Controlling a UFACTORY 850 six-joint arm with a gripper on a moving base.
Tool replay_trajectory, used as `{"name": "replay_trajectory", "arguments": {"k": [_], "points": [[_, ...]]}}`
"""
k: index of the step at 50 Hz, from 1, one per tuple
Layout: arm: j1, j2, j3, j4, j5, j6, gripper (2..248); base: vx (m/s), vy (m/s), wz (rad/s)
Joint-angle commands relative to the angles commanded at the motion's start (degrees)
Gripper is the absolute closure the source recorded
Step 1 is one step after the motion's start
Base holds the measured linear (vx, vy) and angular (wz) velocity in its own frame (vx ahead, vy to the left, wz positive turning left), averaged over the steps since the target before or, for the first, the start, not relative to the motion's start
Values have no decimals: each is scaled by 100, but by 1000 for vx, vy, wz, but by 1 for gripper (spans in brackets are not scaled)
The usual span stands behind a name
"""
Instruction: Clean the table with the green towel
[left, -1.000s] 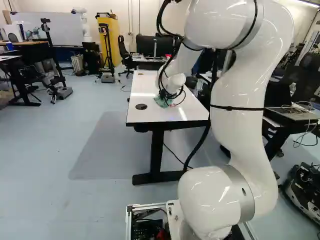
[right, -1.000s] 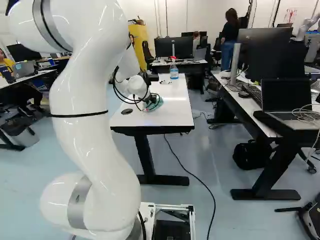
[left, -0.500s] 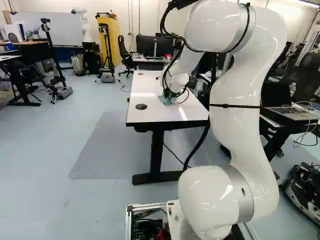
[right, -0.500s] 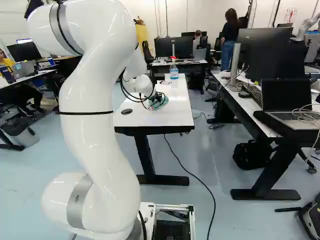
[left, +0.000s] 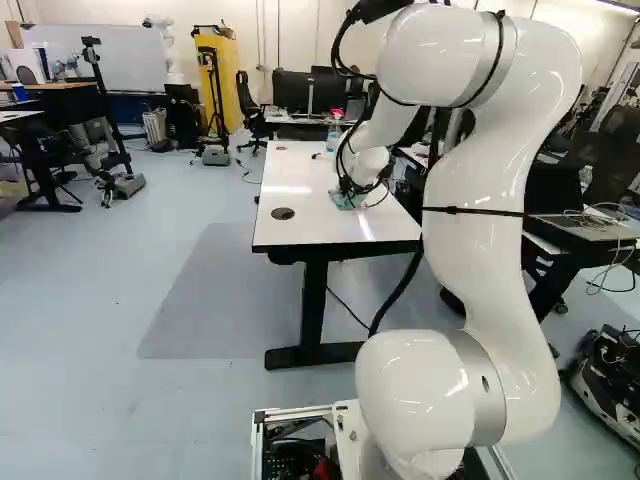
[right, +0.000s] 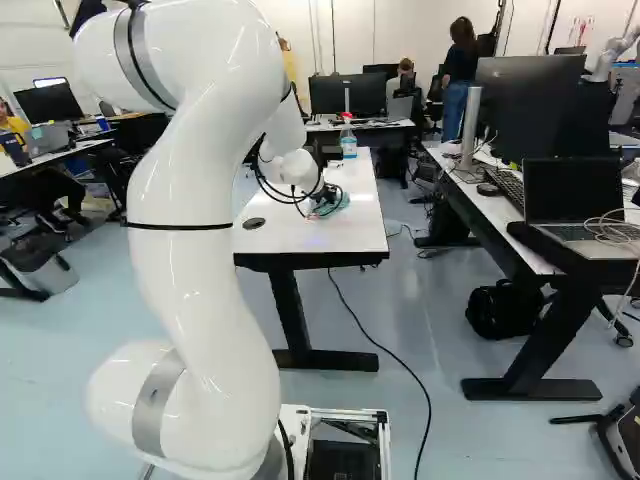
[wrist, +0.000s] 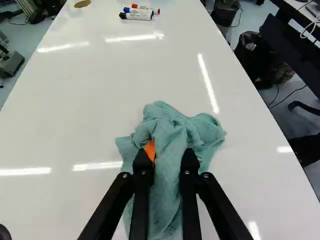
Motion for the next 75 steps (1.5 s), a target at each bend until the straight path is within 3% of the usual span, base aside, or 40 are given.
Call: {"name": "replay_trajectory", "arguments": {"k": [14,36,49,68,75], "points": [[-163,224,293,0,0,0,187,0,0,0],[-187,754,965,0,0,0,187,0,0,0],[-92,1046,1324,0,0,0,187,0,0,0],[199,1321,1653,0,0,0,187,0,0,0],[205,1323,1657,0,0,0,187,0,0,0]]}}
